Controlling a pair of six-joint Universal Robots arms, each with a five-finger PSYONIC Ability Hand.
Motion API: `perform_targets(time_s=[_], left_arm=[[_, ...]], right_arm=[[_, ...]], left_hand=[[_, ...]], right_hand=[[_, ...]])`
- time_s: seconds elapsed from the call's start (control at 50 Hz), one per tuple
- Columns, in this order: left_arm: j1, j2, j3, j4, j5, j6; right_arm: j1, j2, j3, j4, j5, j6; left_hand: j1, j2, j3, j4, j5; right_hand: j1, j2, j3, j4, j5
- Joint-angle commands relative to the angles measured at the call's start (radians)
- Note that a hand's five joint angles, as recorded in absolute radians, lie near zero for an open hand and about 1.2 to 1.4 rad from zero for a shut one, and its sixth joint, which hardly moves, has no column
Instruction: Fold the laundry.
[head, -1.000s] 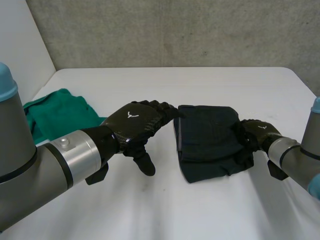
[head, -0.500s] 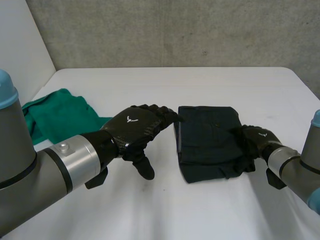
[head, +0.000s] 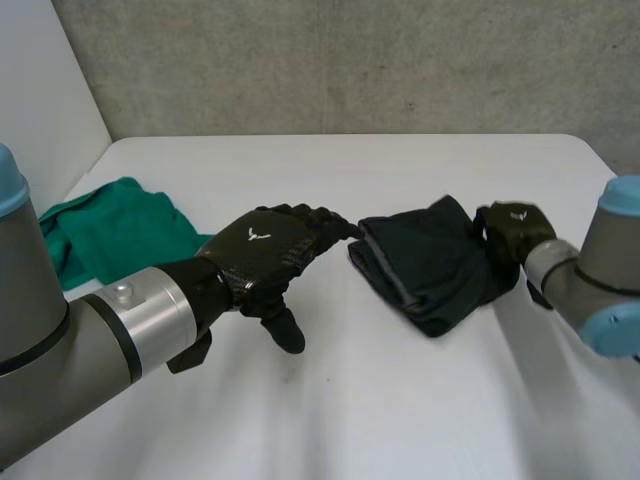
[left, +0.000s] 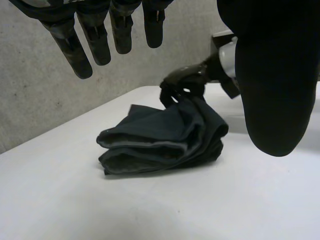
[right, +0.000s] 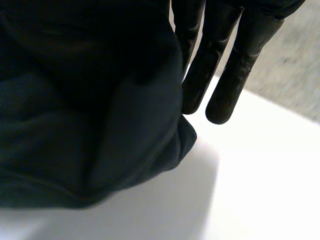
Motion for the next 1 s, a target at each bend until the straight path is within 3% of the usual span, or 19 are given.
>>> perform_targets(time_s=[0.02, 0.22, 0.32, 0.56, 0.98, 1.0], left_arm=[[-0.004, 0.000, 0.000, 0.007, -0.005, -0.002], [-0.004, 0.001, 0.005, 0.007, -0.006, -0.006], [-0.002, 0.001, 0.015, 0.007, -0.006, -0.014], [-0.012, -0.009, 0.031, 0.010, -0.006, -0.029], [-0.025, -0.026, 0.046, 0.010, -0.009, -0.052], [-0.025, -0.026, 0.046, 0.010, -0.009, -0.052]], right_arm=[[-0.011, 0.201, -0.395, 0.092, 0.015, -0.035], [-0.198, 0.514, -0.994, 0.356, 0.152, -0.038], [-0.259, 0.599, -1.175, 0.397, 0.188, -0.038], [-0.379, 0.609, -1.143, 0.411, 0.265, -0.041], [-0.399, 0.528, -1.009, 0.502, 0.306, 0.026], [-0.400, 0.499, -0.982, 0.515, 0.295, 0.065]], left_hand=[[-0.009, -0.030, -0.036, -0.030, -0.042], [-0.009, -0.030, -0.036, -0.030, -0.042], [-0.009, -0.030, -0.036, -0.030, -0.042], [-0.009, -0.030, -0.036, -0.030, -0.042], [-0.009, -0.030, -0.036, -0.030, -0.042], [-0.009, -0.030, -0.036, -0.030, -0.042]], right_hand=[[0.468, 0.236, 0.219, 0.210, 0.300], [0.468, 0.236, 0.219, 0.210, 0.300], [0.468, 0.236, 0.219, 0.210, 0.300], [0.468, 0.236, 0.219, 0.210, 0.300], [0.468, 0.236, 0.219, 0.210, 0.300], [-0.124, -0.356, -0.373, -0.382, -0.292]])
